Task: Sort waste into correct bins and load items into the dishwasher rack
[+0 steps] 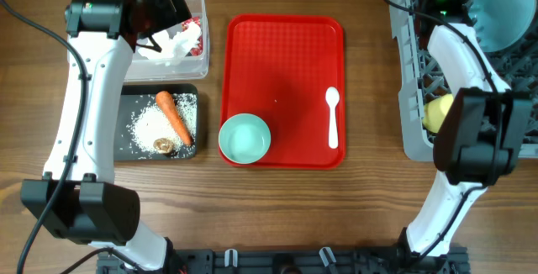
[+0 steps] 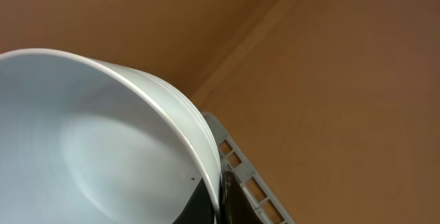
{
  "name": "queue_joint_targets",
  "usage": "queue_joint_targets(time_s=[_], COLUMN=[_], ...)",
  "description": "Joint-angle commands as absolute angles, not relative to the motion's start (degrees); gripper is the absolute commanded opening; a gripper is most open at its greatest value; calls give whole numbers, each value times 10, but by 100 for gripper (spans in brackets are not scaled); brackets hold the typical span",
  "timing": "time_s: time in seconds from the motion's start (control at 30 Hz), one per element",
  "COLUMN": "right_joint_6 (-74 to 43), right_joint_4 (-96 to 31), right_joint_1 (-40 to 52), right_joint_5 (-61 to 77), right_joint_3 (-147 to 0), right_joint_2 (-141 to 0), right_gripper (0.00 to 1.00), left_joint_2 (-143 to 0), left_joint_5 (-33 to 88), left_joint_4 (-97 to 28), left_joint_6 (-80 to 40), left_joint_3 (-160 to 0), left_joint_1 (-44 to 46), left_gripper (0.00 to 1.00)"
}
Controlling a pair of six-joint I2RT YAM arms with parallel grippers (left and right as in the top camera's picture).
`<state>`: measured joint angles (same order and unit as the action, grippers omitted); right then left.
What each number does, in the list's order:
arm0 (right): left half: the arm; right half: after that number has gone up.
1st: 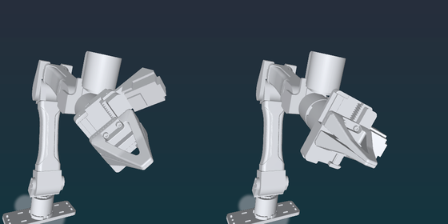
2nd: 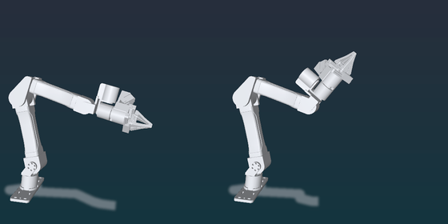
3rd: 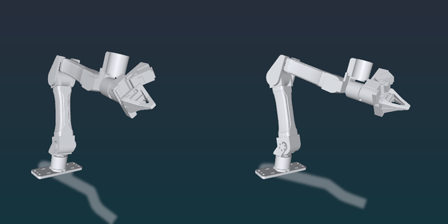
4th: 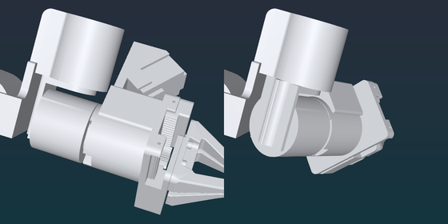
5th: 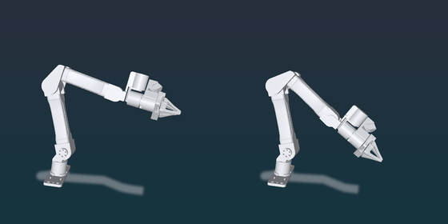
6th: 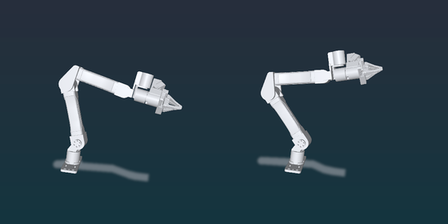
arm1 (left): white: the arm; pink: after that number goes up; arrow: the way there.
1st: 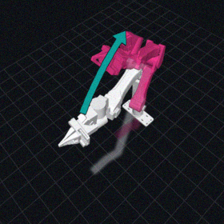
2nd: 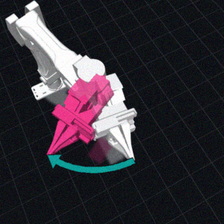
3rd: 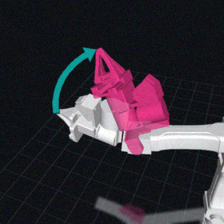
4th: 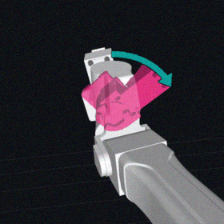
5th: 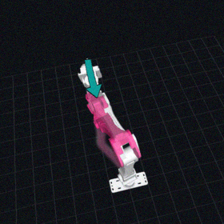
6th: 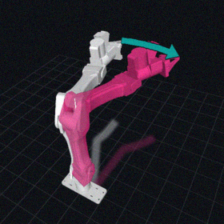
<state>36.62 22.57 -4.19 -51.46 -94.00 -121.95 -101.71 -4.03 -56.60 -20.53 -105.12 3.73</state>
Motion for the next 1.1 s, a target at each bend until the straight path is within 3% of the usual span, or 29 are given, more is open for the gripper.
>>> queue_joint_targets(time_s=[0.0, 1.07], right_joint_6=[390, 391], right_joint_4=[232, 197], right_joint_1=[-42, -22], right_joint_5=[-510, -487], right_joint_3=[-941, -941], right_joint_2=[-1250, -1318], right_gripper=[4, 4], left_joint_2=[-1019, -1019], left_joint_5=[-46, -46], left_joint_4=[-564, -564], left_joint_6=[-215, -215], left_joint_3=[-1050, -1050], left_joint_1=[36, 36], left_gripper=[100, 100])
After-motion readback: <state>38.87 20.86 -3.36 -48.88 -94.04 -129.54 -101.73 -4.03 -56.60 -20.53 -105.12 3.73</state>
